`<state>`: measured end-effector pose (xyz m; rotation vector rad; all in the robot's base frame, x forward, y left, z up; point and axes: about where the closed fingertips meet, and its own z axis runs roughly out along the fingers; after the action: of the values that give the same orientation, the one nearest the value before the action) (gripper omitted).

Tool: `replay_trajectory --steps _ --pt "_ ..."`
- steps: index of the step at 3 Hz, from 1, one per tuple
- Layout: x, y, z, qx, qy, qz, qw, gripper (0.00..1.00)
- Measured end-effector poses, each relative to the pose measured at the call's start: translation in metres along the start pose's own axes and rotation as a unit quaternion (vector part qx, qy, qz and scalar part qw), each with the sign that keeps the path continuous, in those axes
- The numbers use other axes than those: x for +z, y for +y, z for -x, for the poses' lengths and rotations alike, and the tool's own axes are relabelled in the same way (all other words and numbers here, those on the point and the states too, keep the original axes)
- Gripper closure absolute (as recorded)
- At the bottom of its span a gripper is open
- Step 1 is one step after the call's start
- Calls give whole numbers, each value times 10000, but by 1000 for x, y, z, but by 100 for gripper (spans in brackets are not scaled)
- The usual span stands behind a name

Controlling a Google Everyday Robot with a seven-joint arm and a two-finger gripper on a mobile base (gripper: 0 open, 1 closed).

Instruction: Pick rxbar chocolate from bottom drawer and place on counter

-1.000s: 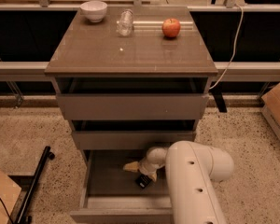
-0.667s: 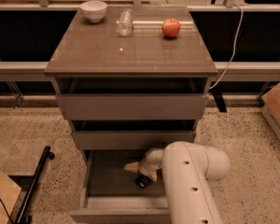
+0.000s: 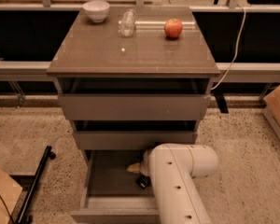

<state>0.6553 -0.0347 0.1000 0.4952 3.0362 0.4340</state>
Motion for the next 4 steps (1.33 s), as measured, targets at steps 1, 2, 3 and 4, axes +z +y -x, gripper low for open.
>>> replay_trajectory --steps 1,2,3,4 --pt "-5 1 0 1 0 -2 10000 16" --pt "-6 2 0 12 9 -38 10000 39" --pt "-9 3 0 12 9 -38 10000 62" --pt "-11 4 0 12 9 -38 10000 86"
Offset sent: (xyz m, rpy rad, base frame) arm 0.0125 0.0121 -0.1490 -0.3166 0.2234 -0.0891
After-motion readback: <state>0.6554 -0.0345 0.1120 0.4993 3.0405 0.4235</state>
